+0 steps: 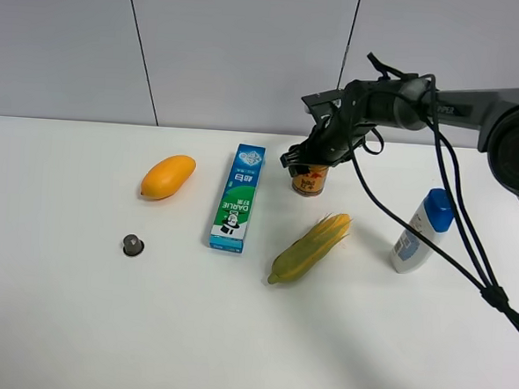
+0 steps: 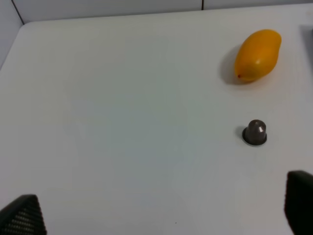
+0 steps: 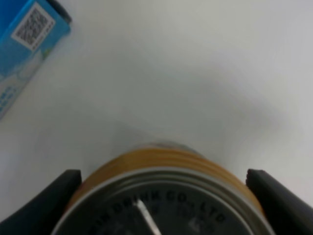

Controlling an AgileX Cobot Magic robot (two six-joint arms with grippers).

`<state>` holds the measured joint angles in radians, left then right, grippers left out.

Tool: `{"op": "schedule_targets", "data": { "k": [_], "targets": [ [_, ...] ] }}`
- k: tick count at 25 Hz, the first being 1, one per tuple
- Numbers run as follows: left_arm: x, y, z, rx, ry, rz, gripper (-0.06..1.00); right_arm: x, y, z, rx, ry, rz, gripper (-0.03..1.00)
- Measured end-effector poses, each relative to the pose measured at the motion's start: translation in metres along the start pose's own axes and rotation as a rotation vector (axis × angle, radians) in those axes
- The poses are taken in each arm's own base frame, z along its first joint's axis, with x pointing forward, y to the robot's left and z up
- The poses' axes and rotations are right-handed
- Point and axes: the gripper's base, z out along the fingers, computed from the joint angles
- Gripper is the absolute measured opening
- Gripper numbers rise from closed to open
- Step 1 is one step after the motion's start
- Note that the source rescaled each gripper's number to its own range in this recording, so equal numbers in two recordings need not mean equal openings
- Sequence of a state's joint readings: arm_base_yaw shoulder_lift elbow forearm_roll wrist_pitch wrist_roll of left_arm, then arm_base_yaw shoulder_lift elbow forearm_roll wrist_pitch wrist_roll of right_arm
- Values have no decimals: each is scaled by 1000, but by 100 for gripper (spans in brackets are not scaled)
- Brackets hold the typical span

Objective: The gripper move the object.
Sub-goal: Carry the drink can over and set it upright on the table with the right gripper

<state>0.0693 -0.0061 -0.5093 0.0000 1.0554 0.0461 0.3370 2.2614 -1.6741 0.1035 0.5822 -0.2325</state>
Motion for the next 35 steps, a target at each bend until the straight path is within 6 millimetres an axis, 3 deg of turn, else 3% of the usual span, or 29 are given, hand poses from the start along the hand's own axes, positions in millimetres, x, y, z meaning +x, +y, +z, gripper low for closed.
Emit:
{"op": "schedule_targets", "data": {
  "k": [3, 9, 14, 18, 30, 35],
  "targets": [
    [0, 0, 0, 0, 0, 0, 100, -2, 1, -15, -4, 16, -6, 1],
    [0, 0, 0, 0, 0, 0, 100, -22, 2, -80, 4, -72, -13, 1],
    [0, 0, 0, 0, 0, 0, 100, -21, 15, -111, -42, -25, -23, 1],
    [0, 0, 0, 0, 0, 0, 100, -21, 48, -121, -92, 9, -117, 1],
    [0, 0, 0, 0, 0, 0, 100, -16, 185, -133, -237, -74, -407, 1],
    [0, 0, 0, 0, 0, 0, 100, -7, 224, -139, -279, -95, -496, 1]
  ]
}}
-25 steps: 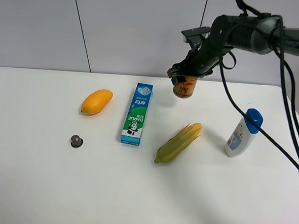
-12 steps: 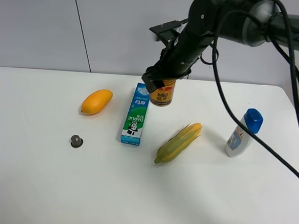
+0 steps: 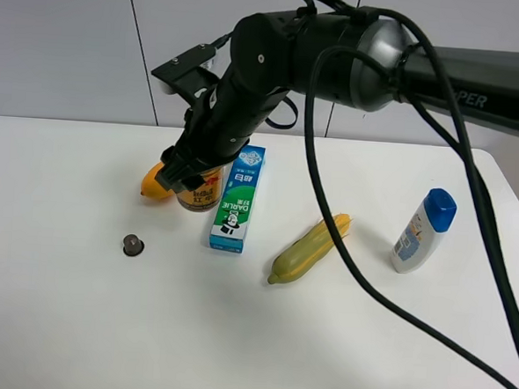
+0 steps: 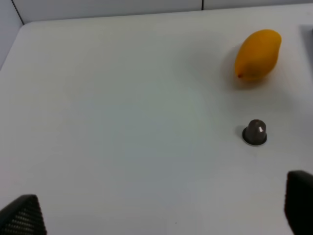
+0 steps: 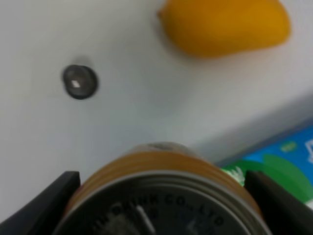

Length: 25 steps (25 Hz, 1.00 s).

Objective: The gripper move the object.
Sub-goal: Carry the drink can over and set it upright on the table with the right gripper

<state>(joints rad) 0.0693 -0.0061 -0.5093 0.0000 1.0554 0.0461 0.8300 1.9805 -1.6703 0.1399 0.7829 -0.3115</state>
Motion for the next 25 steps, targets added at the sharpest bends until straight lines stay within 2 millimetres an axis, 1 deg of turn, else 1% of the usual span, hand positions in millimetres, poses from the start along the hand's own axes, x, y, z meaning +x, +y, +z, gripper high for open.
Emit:
{"op": "schedule_targets", "data": {
  "k": [3, 5, 7, 9, 13, 15, 20, 22, 25],
  "targets": [
    [0, 0, 0, 0, 0, 0, 100, -5, 22, 2, -23, -12, -46, 1],
    [0, 0, 0, 0, 0, 0, 100, -6, 34, 5, -36, -15, -69, 1],
    [0, 0, 0, 0, 0, 0, 100, -5, 42, 13, -49, -1, -85, 1],
    [0, 0, 0, 0, 0, 0, 100, -1, 48, 28, -62, 32, -94, 1],
    [0, 0, 0, 0, 0, 0, 100, 8, 54, 53, -76, 88, -110, 1],
    [0, 0, 0, 0, 0, 0, 100, 10, 55, 57, -79, 99, -113, 1],
    [0, 0, 0, 0, 0, 0, 100, 11, 58, 60, -80, 95, -145, 1],
    [0, 0, 0, 0, 0, 0, 100, 15, 58, 65, -71, 80, -167, 1],
    [0, 0, 0, 0, 0, 0, 100, 31, 58, 77, -65, 82, -179, 1]
  ]
}}
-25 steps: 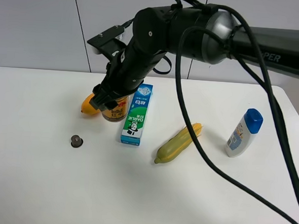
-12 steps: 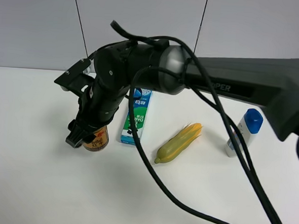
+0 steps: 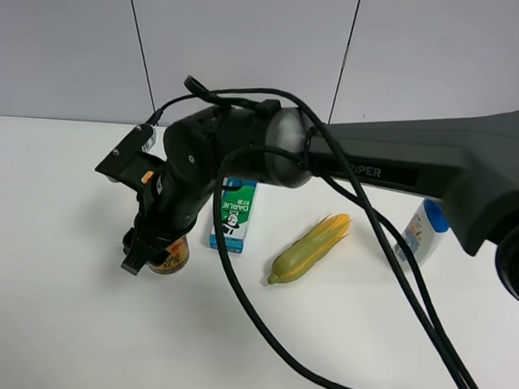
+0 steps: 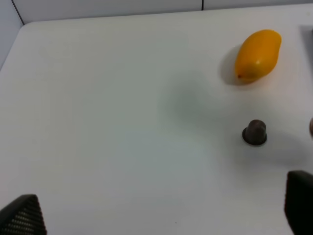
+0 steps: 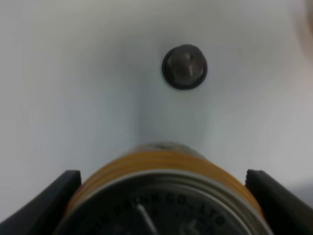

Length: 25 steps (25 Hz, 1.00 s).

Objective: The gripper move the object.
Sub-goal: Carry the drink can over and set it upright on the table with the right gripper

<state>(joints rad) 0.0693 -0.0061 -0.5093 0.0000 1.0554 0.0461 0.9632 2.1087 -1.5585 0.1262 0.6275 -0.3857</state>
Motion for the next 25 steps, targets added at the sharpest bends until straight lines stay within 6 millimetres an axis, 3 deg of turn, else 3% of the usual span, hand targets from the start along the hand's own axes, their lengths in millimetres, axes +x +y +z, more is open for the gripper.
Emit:
{"op": "schedule_targets", "data": {
  "k": [5, 14, 25],
  "targets": [
    [0, 0, 0, 0, 0, 0, 100, 18, 4, 13, -4, 22, -3, 1],
    [0, 0, 0, 0, 0, 0, 100, 11, 1, 13, 27, -55, -5, 1],
    [0, 0, 0, 0, 0, 0, 100, 15, 1, 29, 27, -59, 13, 1]
  ]
}}
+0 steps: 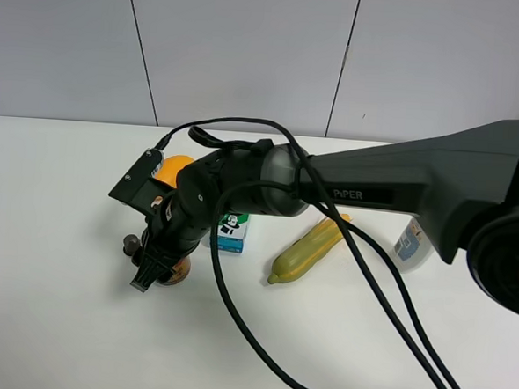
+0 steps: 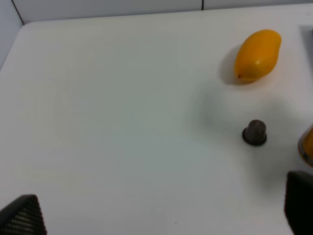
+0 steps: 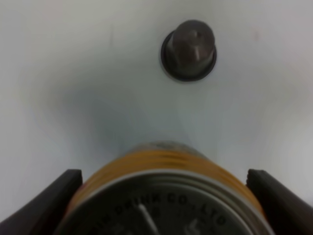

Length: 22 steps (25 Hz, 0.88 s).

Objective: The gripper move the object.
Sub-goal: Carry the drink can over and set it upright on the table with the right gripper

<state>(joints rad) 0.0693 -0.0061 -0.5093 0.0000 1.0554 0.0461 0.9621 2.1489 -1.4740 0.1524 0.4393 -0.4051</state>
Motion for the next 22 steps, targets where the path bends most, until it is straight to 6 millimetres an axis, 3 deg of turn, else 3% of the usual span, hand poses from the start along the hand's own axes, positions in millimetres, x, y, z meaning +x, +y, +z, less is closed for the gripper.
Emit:
{"op": "schedule_targets", "data": {
  "k": [9, 22],
  "targets": [
    [0, 0, 0, 0, 0, 0, 100, 6, 0, 17, 4, 5, 2, 1],
    [0, 0, 0, 0, 0, 0, 100, 9, 1, 21, 1, 16, 5, 1]
  ]
}}
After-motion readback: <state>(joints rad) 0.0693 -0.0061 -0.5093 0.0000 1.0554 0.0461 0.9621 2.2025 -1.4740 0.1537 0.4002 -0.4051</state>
